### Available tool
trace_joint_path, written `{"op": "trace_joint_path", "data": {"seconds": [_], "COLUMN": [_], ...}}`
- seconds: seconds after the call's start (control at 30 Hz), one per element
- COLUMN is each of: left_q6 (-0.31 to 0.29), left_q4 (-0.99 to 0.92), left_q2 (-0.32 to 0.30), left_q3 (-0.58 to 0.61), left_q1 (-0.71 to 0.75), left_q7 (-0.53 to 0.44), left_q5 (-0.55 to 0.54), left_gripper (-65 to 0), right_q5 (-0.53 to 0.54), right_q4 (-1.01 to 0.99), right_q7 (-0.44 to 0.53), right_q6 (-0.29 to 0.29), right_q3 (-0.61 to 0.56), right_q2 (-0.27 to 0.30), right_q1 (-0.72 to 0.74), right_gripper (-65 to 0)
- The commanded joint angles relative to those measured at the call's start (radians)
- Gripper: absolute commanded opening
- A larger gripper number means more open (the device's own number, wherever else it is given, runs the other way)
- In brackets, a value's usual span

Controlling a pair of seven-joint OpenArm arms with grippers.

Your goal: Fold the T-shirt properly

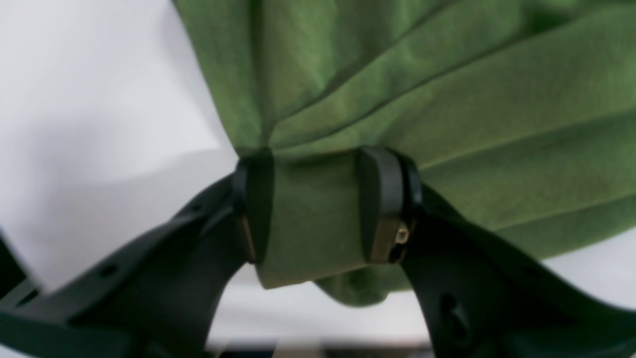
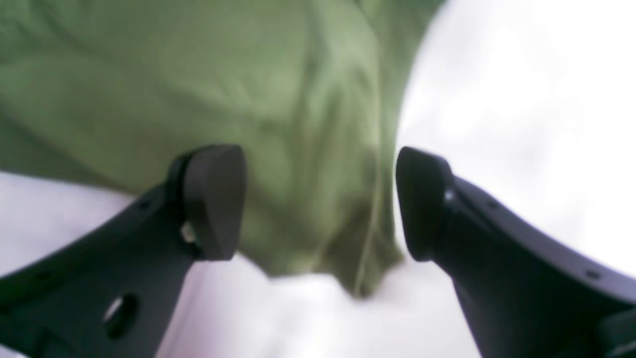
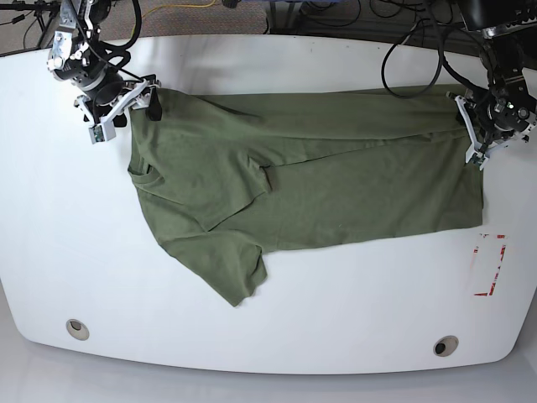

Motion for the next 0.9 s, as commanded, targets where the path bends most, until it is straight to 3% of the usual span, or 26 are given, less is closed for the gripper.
{"op": "trace_joint_path", "data": {"seconds": [0.0, 0.2, 0.47, 0.87], "left_q6": [0.001, 0.001, 0.001, 0.001], "left_q4": [0.093, 0.198, 0.221, 0.218], "left_q2": [-0.018, -0.013, -0.012, 0.023], "left_q3": [-0.007, -0.007, -0.009, -0.107], "left_q1": [-0.010, -0.010, -0.007, 0.105], "left_q7": [0.037, 0.079, 0.146, 0.129], "left_q5": [0.005, 0.005, 0.005, -0.032], "left_gripper": [-40.3, -40.3, -40.3, -40.3], "right_q5": [0.018, 0.007, 0.007, 0.010], "right_q4": [0.025, 0.023, -0.060, -0.081], "right_q7": [0.019, 0.014, 0.019, 0.019], "right_q6": [0.002, 0.008, 0.008, 0.010], "right_q3": [0.021, 0.059, 0.061, 0.061], "right_q2": [0.006, -0.034, -0.035, -0.040], "right_q1": [-0.023, -0.033, -0.025, -0.029], "right_gripper": [-19.7, -19.7, -19.7, -19.7]}}
